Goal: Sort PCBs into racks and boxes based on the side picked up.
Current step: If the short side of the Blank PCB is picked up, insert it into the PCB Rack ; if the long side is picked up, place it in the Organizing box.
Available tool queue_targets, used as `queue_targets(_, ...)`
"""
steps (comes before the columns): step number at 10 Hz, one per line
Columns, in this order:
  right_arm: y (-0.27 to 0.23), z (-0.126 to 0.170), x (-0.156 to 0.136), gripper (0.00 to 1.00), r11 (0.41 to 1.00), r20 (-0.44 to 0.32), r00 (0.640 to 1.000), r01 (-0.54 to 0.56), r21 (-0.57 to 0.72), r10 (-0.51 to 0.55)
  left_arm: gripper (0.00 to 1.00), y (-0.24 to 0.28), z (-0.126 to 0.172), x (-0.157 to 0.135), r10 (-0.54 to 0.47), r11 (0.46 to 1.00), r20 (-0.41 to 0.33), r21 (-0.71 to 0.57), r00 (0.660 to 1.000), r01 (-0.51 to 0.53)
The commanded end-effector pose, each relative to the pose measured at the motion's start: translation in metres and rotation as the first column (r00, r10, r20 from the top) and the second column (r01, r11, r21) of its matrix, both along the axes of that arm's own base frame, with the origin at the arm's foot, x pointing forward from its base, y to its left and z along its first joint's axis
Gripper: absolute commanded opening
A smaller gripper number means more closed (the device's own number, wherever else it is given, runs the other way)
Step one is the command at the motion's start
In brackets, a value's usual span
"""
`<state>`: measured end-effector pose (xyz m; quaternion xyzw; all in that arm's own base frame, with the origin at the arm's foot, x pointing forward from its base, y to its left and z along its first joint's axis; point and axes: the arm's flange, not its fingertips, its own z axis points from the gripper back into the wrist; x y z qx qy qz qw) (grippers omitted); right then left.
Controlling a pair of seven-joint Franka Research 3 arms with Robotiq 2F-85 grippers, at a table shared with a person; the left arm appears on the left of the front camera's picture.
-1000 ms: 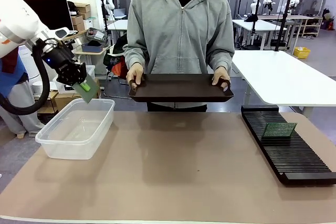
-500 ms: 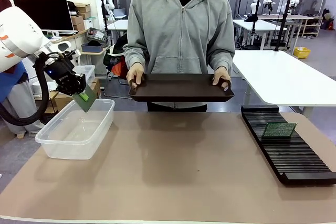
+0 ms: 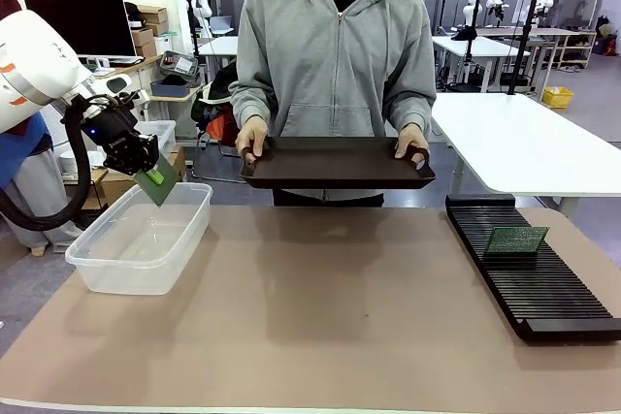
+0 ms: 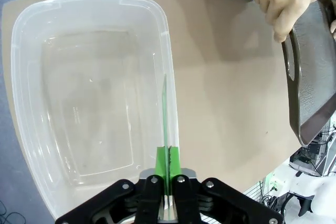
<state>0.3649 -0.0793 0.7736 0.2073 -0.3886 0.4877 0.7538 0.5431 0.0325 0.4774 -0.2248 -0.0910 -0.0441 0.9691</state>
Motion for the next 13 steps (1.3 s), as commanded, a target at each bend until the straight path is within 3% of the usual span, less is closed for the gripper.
queue_targets(1, 0.001, -0.001, -0.001, 1.00, 1.000, 0.000, 1.000, -0.006, 0.007, 0.006, 0.03, -0.005, -0.012, 0.010, 0.021, 0.999, -0.001, 0.047, 1.000, -0.021)
queue_targets(3, 0.001, -0.001, -0.001, 1.00, 1.000, 0.000, 1.000, -0.006, 0.007, 0.006, 0.03, 0.006, -0.036, 0.024, 0.035, 0.993, 0.027, 0.109, 0.999, -0.038)
queue_targets(6, 0.001, -0.001, -0.001, 1.00, 1.000, 0.000, 1.000, -0.006, 0.007, 0.006, 0.03, 0.008, -0.062, 0.025, -0.008, 0.991, 0.001, 0.130, 1.000, 0.008)
queue_targets(9, 0.001, -0.001, -0.001, 1.00, 1.000, 0.000, 1.000, -0.006, 0.007, 0.006, 0.03, 0.012, -0.104, 0.036, -0.082, 0.992, -0.089, 0.094, 0.993, 0.090)
queue_targets(13, 0.001, -0.001, -0.001, 1.00, 1.000, 0.000, 1.000, -0.006, 0.007, 0.006, 0.03, 0.005, -0.128, 0.040, -0.076, 0.993, -0.105, 0.085, 0.992, 0.085)
